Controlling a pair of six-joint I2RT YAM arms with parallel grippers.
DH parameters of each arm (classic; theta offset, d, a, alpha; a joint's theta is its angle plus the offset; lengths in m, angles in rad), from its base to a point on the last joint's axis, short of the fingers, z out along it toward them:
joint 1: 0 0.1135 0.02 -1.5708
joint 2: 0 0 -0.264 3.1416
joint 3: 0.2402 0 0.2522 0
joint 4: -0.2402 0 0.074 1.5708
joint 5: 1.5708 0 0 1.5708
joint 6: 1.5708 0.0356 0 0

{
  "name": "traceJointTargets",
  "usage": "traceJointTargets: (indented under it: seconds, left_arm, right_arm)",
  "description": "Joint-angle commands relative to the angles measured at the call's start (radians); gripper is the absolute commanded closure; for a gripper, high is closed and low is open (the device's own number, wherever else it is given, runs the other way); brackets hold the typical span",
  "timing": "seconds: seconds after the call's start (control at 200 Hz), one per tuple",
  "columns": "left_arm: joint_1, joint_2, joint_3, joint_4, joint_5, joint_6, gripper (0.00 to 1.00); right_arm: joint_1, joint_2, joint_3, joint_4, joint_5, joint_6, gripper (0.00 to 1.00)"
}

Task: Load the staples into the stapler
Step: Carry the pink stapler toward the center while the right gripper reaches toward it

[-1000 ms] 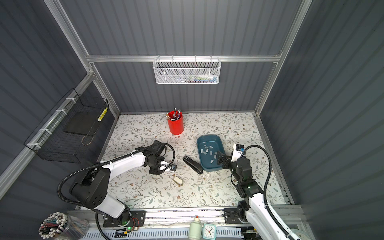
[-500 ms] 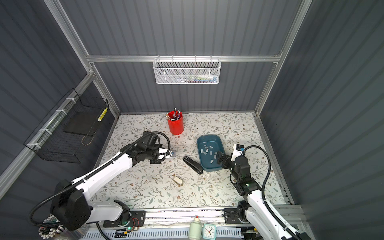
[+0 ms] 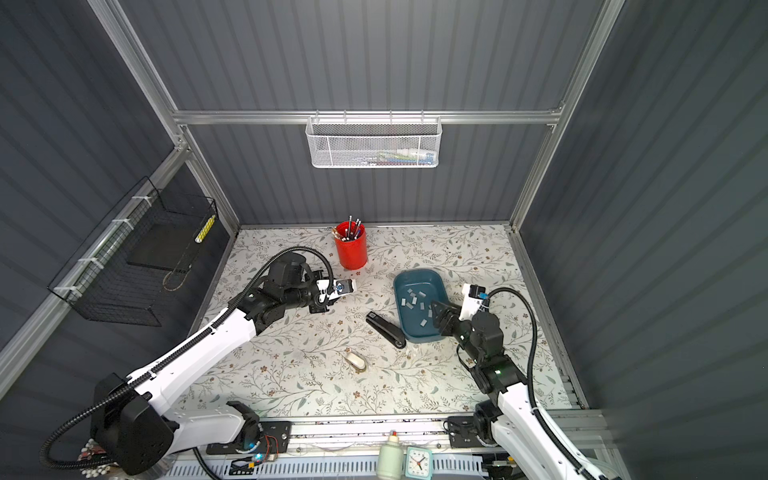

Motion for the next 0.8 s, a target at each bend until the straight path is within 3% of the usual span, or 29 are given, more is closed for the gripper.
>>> traceJointTargets:
  seconds: [0.0, 0.05, 0.14, 0.385, 0.615, 0.79]
  left_arm:
    - [-0.034, 0.024, -0.022, -0.055, 0.216, 0.088, 1.00]
    - [-0.081, 0.049, 0.004, -0.139, 0.207, 0.158, 1.00]
    - [-0.132, 0.066, 0.025, -0.193, 0.184, 0.178, 1.00]
    - [-0.154, 0.047, 0.011, -0.158, 0.211, 0.157, 1.00]
    - [-0.154, 0.036, 0.007, -0.107, 0.112, 0.092, 1.00]
    - [-0.154, 0.030, 0.017, -0.095, 0.129, 0.068, 1.00]
  right_arm:
    - [0.166, 0.021, 0.070, 0.085, -0.028, 0.118, 0.43]
    - [0.252, 0.057, 0.103, 0.101, -0.006, 0.132, 0.44]
    - [0.358, 0.134, 0.141, 0.128, 0.035, 0.168, 0.48]
    - [0.483, 0.378, 0.224, 0.241, 0.031, 0.227, 0.56]
    - [0.503, 0.408, 0.201, 0.254, 0.139, 0.259, 0.62]
    - [0.504, 0.416, 0.183, 0.272, 0.158, 0.271, 0.62]
